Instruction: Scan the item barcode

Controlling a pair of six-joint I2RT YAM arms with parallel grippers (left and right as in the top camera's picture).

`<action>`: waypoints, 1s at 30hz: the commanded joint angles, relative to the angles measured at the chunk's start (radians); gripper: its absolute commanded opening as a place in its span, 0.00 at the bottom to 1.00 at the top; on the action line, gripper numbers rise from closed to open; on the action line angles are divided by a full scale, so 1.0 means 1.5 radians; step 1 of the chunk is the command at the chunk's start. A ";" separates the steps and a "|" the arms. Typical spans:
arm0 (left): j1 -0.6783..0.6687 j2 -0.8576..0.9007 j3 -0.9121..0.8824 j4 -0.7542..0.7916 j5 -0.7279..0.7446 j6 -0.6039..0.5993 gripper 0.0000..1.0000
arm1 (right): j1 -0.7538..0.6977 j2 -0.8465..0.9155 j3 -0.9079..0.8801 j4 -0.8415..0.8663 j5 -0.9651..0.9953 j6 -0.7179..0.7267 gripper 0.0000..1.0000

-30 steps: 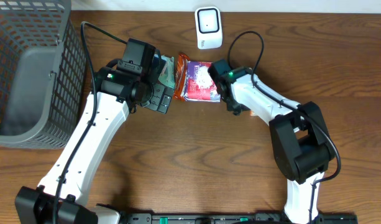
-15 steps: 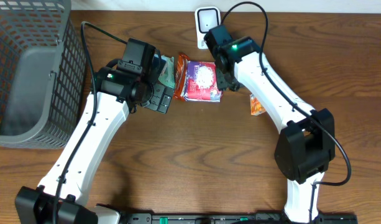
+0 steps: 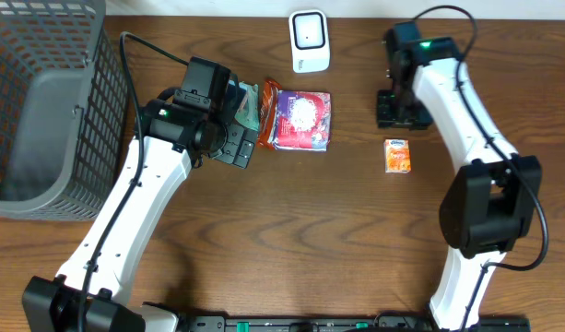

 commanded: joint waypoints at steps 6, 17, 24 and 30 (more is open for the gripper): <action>0.002 0.001 0.008 -0.002 0.004 -0.009 0.98 | 0.011 0.002 -0.048 0.017 -0.045 -0.083 0.37; 0.002 0.001 0.008 -0.002 0.004 -0.009 0.98 | 0.068 0.003 -0.220 0.176 0.155 0.014 0.50; 0.002 0.001 0.008 -0.002 0.004 -0.009 0.98 | 0.087 0.003 -0.296 0.245 0.201 0.015 0.34; 0.002 0.001 0.008 -0.002 0.004 -0.009 0.98 | 0.087 0.002 -0.289 0.240 0.157 0.015 0.10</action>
